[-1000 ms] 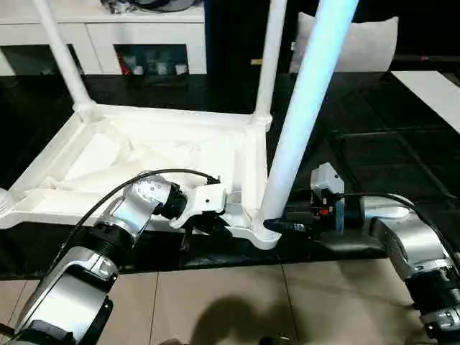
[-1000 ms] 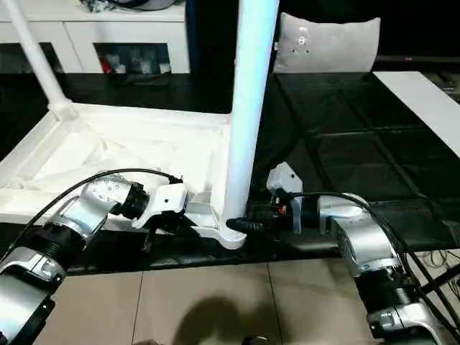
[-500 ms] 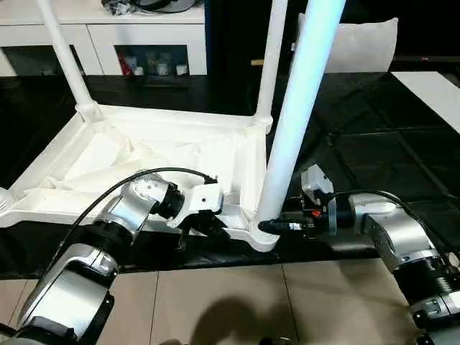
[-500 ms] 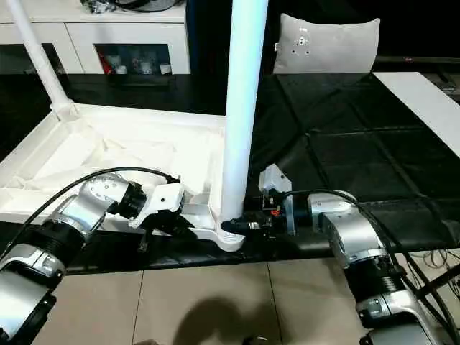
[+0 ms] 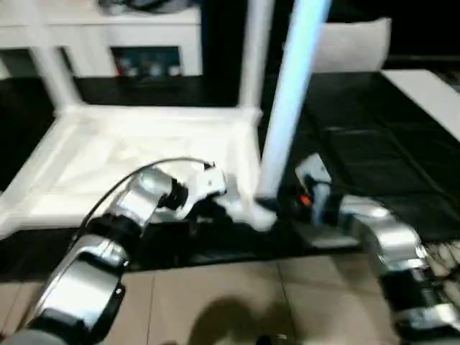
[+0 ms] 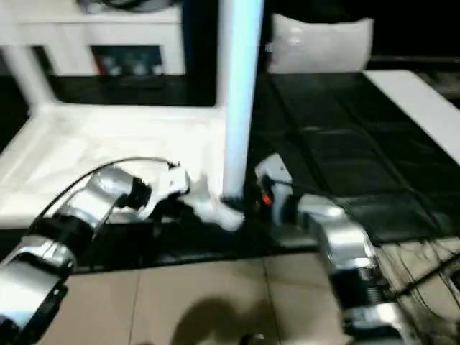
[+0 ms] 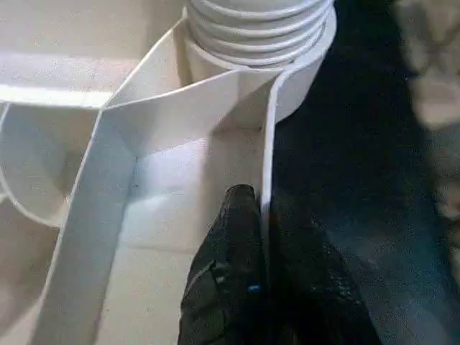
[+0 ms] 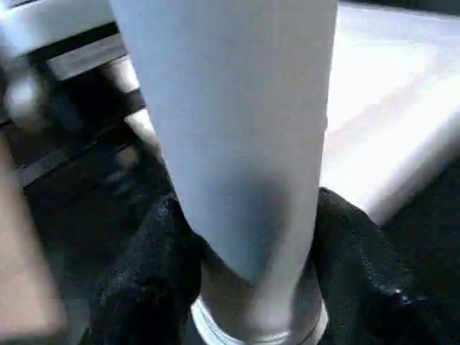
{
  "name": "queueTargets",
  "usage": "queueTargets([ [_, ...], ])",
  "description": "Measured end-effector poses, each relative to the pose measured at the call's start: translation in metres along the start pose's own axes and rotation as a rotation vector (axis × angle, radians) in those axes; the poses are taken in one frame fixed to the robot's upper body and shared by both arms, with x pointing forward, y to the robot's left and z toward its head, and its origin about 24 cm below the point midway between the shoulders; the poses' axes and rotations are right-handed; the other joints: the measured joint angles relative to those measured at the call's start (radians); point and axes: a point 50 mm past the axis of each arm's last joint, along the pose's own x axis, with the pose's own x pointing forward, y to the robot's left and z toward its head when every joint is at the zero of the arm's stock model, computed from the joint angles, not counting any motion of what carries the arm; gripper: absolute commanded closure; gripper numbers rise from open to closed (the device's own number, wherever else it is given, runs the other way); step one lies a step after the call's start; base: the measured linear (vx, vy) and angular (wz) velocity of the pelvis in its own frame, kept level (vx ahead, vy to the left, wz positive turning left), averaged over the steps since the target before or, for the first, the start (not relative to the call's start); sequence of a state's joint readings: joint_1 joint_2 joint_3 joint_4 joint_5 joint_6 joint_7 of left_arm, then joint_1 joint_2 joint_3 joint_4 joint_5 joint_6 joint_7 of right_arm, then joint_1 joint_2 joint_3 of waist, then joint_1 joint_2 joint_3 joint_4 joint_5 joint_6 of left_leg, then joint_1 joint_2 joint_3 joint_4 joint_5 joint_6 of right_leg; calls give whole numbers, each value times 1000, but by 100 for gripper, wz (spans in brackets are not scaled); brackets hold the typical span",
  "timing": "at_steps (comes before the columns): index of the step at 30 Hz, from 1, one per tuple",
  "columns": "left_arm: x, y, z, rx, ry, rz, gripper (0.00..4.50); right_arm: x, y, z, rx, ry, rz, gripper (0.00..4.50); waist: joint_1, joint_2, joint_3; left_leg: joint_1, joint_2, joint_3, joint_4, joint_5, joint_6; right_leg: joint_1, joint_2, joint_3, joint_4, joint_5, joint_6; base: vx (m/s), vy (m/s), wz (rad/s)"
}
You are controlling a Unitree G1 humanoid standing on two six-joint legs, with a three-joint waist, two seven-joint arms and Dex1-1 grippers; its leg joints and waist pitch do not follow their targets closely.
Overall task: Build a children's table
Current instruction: Rotate leg to tighten
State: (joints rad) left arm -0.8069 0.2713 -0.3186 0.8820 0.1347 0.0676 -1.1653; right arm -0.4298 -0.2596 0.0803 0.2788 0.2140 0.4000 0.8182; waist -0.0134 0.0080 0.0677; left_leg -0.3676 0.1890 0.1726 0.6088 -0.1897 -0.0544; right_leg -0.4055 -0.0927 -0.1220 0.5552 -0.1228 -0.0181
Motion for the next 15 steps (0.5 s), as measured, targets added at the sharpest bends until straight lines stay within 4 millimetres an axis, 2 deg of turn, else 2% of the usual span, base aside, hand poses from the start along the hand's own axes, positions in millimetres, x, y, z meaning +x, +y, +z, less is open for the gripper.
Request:
queueTargets([
  [4, 10, 7, 8, -75, -1, 128, 450, 21, 1, 6, 43, -40, -258, 252, -34, 1, 0, -1, -1, 0, -1, 0, 0, 1, 0, -2, -8, 0, 0, 0, 0, 0],
  [6, 16, 10, 13, -103, -3, 194, 450, 35, 4, 10, 76, -60, -405, 252, -47, 2, 0, -2, -1, 0, -3, 0, 0, 2, 0, -2, -11, 0, 0, 0, 0, 0],
  [8, 20, 11, 16, -109, -5, 226, 450, 42, 5, 13, 74, -58, -482, 252, -55, 3, -1, -3, -2, 0, -4, 0, 1, 2, -1, -1, -13, 0, 0, 0, 0, 0],
  [9, 22, 11, 18, -108, -7, 235, 450, 42, 5, 14, 67, -60, -501, 217, -59, 4, -2, -3, -4, 0, -5, -1, 2, 2, -2, 0, -13, 0, 0, 0, 0, 0],
  [11, 22, 11, 19, -100, -11, 239, 450, 42, 5, 14, 54, -73, -512, 184, -60, 7, -2, -3, -6, -1, -7, -2, 3, 2, -2, 2, -13, 0, 0, 0, 0, 0],
  [15, 22, 10, 21, -55, -17, 222, 450, 40, 7, 11, 51, -117, -515, 161, -50, 9, -3, -3, -6, -1, -12, -2, 4, 1, -2, 2, -9, 4, -5, 0, 0, 0],
])
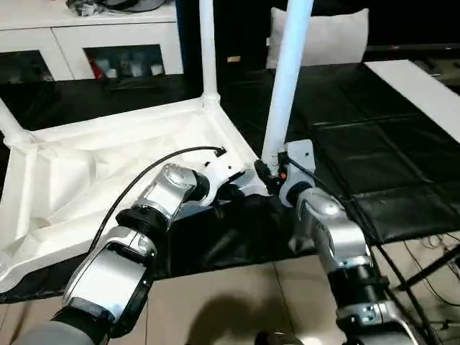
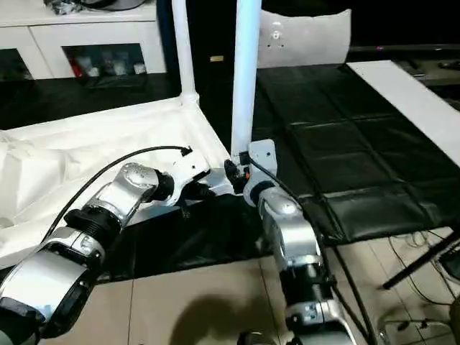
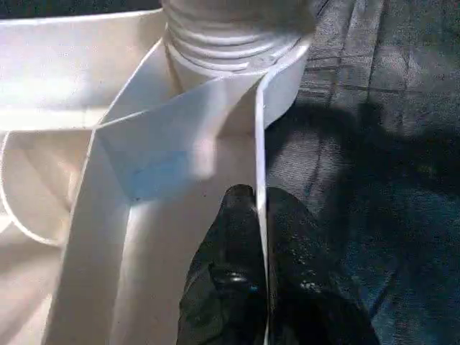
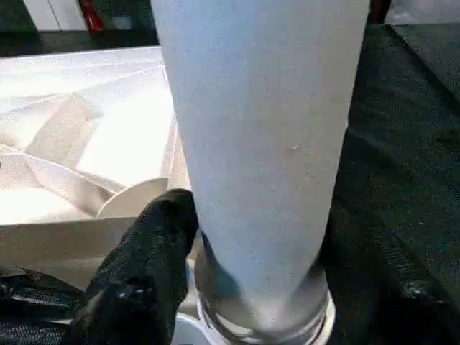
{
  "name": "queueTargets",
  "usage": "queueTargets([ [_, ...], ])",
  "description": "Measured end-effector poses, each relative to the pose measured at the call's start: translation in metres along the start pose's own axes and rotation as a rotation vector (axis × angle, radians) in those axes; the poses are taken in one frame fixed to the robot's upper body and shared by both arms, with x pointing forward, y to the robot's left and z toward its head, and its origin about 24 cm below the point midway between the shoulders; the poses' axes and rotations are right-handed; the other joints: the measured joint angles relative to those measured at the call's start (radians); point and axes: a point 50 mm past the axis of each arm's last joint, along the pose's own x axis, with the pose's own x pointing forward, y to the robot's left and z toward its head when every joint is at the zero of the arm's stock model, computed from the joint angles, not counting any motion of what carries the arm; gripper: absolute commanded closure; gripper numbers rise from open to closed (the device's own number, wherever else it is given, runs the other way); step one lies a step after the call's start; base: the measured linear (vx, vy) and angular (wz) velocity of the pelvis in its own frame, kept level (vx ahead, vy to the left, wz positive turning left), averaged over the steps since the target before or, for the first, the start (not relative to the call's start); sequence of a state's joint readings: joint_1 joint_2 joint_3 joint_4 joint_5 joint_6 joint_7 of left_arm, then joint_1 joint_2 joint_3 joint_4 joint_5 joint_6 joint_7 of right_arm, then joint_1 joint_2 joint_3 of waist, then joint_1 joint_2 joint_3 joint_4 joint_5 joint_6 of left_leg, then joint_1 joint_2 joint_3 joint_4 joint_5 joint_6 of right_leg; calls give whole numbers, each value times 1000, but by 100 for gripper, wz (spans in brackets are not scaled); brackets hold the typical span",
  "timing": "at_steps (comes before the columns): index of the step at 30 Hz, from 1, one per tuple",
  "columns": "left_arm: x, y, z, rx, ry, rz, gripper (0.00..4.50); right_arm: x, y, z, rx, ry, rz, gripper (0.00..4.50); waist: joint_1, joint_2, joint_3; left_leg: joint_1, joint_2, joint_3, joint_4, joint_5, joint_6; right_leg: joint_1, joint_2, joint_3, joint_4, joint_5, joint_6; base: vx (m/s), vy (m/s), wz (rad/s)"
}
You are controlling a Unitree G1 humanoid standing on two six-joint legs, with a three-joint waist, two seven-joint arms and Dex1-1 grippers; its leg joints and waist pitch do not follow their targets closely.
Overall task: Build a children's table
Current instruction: Rotate leg to tighten
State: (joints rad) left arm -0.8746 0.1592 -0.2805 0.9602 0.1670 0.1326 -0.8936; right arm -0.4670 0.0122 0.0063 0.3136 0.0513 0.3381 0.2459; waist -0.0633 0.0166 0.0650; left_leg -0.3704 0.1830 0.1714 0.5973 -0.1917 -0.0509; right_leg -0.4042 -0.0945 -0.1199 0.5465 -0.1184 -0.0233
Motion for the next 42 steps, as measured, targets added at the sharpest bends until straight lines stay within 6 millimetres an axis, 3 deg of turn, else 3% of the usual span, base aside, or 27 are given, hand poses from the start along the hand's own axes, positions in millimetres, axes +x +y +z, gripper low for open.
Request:
queueTargets([
  [6, -9, -3, -6, 104, -21, -101, 450, -22, -10, -2, -81, -18, 130, 103, 29, 12, -1, 0, 3, 0, -2, 3, 5, -2, 2, -1, 2, -1, 0, 0, 0, 0],
  [12, -14, -7, -12, 155, -23, -185, 450, -47, -26, -2, -161, 2, 276, 50, 59, 14, -1, 3, 3, 1, 1, 1, -1, 0, 1, 1, 6, -4, 4, 0, 0, 0],
  [19, -23, -4, -19, 141, -21, -215, 450, -72, -46, -7, -190, 68, 409, 1, 57, 14, -1, 4, 4, 1, 2, 1, -1, 0, 2, 0, 8, -4, 4, 0, 0, 0],
  [22, -24, -3, -20, 127, -33, -213, 395, -73, -46, -7, -186, 70, 434, 0, 57, 14, -1, 3, 4, 1, 2, 1, -1, 0, 2, -1, 9, -4, 4, 0, 0, 0],
  [27, -26, -2, -15, 118, -113, -203, 363, -75, -46, -8, -197, 78, 456, 0, 65, 13, -1, 2, 5, 1, 5, 1, -1, -1, 2, 0, 9, -4, 5, 0, 0, 0],
  [42, -25, -1, -26, 100, -66, -190, 363, -75, -43, -7, -197, 63, 479, 0, 67, 12, -1, 3, 5, 1, 5, 1, -1, 0, 2, 0, 9, -4, 5, 0, 0, 0],
])
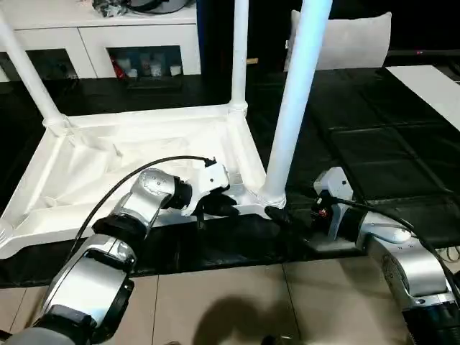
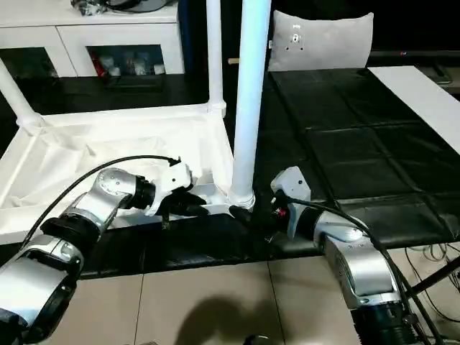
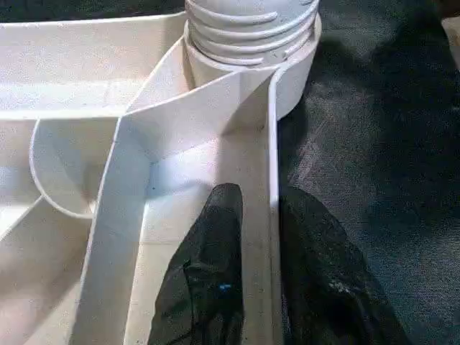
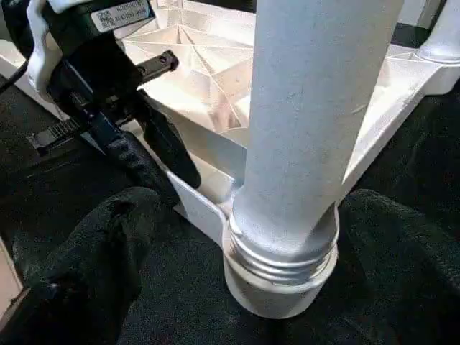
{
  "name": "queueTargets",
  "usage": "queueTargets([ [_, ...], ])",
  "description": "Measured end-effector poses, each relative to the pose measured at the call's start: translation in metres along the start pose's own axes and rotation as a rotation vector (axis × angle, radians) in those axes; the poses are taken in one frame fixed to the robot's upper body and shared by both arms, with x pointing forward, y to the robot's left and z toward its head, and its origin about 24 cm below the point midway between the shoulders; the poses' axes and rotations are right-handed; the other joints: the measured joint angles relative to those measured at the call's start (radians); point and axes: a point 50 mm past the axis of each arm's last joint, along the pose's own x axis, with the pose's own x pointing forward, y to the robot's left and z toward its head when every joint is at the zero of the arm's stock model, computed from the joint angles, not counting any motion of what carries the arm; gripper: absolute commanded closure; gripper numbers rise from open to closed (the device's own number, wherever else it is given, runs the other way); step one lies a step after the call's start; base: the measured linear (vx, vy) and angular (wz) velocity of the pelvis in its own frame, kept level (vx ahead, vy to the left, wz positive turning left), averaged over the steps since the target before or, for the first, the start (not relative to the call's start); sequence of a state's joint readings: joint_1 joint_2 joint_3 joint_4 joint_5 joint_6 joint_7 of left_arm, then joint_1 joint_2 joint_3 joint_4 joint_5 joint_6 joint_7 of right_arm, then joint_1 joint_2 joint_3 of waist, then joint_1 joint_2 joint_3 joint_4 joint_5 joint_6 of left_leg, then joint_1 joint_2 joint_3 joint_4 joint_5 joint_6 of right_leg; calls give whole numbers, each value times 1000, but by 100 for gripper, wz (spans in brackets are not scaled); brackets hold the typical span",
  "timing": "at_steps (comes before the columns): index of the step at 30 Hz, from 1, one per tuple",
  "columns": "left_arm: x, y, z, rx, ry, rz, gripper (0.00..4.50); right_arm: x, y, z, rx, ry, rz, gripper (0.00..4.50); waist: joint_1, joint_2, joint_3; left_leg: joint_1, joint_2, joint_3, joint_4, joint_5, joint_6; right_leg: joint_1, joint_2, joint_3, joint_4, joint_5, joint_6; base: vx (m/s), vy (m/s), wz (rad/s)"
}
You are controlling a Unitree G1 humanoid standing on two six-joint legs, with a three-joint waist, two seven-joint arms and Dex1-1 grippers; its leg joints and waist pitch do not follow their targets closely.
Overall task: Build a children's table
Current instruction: Rotate leg to tighten
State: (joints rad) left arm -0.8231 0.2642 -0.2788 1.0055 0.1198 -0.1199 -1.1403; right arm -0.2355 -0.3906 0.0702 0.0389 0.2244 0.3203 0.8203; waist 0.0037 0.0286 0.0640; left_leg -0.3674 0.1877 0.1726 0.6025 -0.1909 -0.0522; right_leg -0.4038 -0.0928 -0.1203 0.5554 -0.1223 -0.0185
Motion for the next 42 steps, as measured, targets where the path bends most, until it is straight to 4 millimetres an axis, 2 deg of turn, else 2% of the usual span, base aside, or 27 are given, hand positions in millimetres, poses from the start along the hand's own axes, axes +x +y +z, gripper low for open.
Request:
queueTargets([
  [9, 2, -1, 0, 2, -14, -8, 439, -2, 0, 0, -14, 8, 18, 0, 0, 0, 0, 0, 0, 0, 1, 0, 0, 1, 0, 0, 0, 0, 0, 0, 0, 0],
  [18, 1, 0, -1, 50, 20, -11, 447, -5, -9, 7, -57, 20, 34, 0, -4, -2, -1, 0, 0, 0, 4, 0, 0, 1, 0, -1, -1, 0, 1, 0, 0, 0],
  [22, -4, -5, -2, 68, 2, -103, 447, -6, -19, 10, -83, 33, 68, 0, -5, -5, 0, -1, 0, 0, 4, 0, 0, 1, 0, -1, -1, 0, 0, 0, 0, 0],
  [26, -7, -14, -2, 113, 1, -230, 447, -5, -20, 12, -86, 27, 171, 0, 13, -7, 0, -2, 1, 0, 4, 0, 0, 1, 0, 0, 2, 0, 0, 0, 0, 0],
  [27, -9, -15, -1, 131, 11, -262, 450, -4, -18, 12, -85, 27, 226, 29, 24, -7, 0, -2, 2, 0, 4, 0, 0, 0, 0, 0, 3, -1, 1, 0, 0, 0],
  [32, -13, -19, 0, 197, 44, -350, 450, 3, -10, 14, -97, 53, 409, 54, 49, -7, 0, -2, 2, 1, 3, 3, 5, -1, 0, 0, 6, 0, -5, 0, 0, 0],
  [34, -13, -20, 0, 212, 51, -374, 450, 3, -8, 12, -87, 67, 463, 83, 58, -8, -1, -2, 2, 2, 3, 3, 5, -1, -1, 0, 6, 0, -5, 0, 0, 0],
  [42, -15, -21, 1, 246, 78, -409, 450, 6, -5, 10, -76, 106, 587, 142, 60, -10, -1, -1, 3, 3, 4, 0, 0, 0, -1, 1, 6, -2, -1, 0, 0, 0],
])
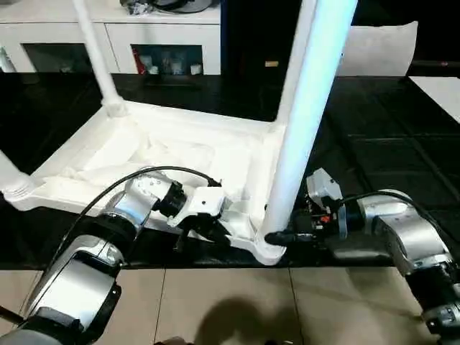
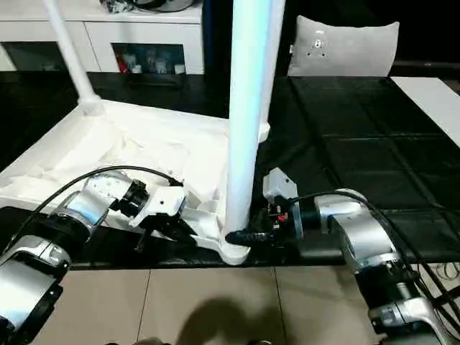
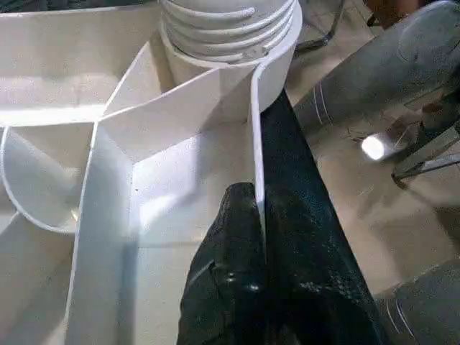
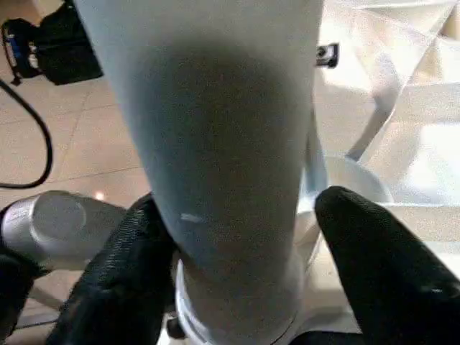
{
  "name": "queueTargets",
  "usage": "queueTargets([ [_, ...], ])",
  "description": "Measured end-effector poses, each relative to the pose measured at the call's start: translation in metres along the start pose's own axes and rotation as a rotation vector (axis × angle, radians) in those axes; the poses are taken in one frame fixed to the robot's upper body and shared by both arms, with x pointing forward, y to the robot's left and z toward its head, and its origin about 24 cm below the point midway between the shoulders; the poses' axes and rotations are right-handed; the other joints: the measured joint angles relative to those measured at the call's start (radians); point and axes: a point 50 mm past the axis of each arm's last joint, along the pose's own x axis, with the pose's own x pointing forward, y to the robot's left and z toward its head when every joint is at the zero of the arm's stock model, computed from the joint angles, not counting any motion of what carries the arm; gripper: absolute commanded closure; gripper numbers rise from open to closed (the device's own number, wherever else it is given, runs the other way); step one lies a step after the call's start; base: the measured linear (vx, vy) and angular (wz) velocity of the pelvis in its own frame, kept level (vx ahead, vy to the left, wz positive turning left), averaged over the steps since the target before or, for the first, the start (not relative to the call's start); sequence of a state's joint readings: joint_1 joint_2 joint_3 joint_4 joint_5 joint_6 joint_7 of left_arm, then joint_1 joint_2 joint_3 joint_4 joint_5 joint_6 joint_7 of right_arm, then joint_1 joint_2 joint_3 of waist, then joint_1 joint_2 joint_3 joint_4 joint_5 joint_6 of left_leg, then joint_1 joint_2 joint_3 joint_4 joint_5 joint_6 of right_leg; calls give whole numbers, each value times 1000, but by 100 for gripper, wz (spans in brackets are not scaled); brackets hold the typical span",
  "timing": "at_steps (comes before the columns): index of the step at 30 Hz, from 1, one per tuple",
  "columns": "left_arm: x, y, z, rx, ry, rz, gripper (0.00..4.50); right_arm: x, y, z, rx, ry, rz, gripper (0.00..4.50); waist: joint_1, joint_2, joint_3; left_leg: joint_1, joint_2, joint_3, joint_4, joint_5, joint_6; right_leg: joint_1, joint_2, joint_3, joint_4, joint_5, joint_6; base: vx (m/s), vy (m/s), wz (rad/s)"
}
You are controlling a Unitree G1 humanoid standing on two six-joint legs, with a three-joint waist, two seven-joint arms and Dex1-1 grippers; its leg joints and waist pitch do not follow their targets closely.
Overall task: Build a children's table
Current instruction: Rotate leg to tighten
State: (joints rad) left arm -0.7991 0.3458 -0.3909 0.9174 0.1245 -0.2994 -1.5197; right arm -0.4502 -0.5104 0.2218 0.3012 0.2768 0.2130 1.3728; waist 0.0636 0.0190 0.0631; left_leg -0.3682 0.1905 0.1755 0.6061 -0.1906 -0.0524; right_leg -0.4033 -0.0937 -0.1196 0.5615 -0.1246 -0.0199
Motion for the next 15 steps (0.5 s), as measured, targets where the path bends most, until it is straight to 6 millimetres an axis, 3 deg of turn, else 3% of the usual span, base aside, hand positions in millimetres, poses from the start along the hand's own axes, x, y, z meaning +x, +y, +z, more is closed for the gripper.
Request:
queueTargets([
  [11, -3, 0, 0, 6, 5, -13, 450, 4, 1, -2, 68, 16, 77, 238, 1, -1, 0, 0, 0, 0, 0, 0, 0, 0, 0, 0, 0, 0, 1, 0, 0, 0],
  [15, -3, 0, 0, -20, 1, -9, 450, 4, 1, -2, 103, 8, 76, 243, 1, -1, 0, 0, 1, 0, 0, 0, 0, 0, 0, 0, 0, 0, 1, 0, 0, 0],
])
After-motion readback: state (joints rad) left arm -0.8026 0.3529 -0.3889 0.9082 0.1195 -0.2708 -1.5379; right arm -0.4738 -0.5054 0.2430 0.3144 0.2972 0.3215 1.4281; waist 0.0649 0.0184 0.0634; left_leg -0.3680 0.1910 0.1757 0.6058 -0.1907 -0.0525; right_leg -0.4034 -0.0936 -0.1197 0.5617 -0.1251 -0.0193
